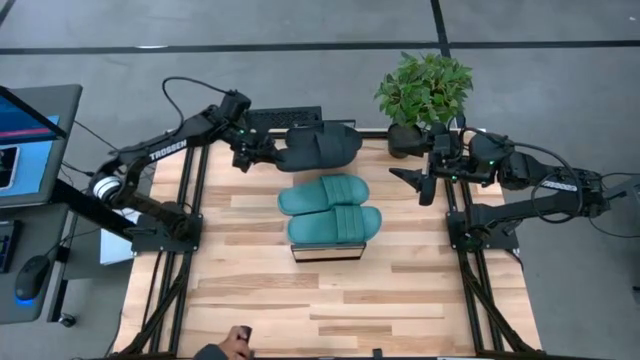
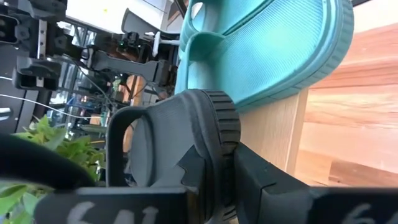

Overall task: Pick and place slides into the shelf
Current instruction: Put the black slipper on the shelf

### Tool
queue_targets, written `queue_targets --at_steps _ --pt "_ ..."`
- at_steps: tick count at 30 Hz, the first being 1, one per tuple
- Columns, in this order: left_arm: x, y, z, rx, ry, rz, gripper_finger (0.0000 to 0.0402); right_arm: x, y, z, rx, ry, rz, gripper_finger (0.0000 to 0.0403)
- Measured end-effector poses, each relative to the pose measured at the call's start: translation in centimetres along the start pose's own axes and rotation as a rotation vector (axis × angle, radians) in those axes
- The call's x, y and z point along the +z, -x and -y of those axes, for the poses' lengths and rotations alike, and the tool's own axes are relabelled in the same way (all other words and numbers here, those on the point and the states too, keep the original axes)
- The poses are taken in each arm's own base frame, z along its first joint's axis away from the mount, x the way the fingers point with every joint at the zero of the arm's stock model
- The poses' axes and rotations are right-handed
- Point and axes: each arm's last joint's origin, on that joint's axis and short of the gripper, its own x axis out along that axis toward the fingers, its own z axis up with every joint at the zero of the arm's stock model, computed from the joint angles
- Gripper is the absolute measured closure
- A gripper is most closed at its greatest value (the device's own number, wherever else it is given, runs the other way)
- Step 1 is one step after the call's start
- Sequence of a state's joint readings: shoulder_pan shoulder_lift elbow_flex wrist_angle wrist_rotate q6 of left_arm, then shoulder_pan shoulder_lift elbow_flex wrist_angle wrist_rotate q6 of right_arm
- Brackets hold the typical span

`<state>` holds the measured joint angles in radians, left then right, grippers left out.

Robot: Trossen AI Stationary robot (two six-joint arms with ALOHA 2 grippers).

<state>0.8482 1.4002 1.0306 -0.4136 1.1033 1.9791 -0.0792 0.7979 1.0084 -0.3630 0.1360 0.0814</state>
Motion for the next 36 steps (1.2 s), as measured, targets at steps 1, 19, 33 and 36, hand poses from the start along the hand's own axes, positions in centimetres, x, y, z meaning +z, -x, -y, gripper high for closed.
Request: queue_targets --at_steps 1,19,33,36 --pt "-0.2 -0.1 0.1 -0.001 0.003 0.001 0.0371 0.0 0.0 0.0 0.0 0.0 0.0 0.0117" --pt "-0.4 -0.4 0.9 -0.059 0.055 -0.029 0.0372 0.0 0.0 0.0 0.0 -0.005 0.0 0.0117" --pt "0.5 -2.0 1.1 -0.136 0.022 -0.034 0.0372 0.0 0.0 0.0 0.0 -0.007 0.0 0.0117" --pt "0.7 -2.2 1.1 -0.145 0.0 -0.025 0.0372 0.0 0.0 0.0 0.0 -0.007 0.0 0.0117"
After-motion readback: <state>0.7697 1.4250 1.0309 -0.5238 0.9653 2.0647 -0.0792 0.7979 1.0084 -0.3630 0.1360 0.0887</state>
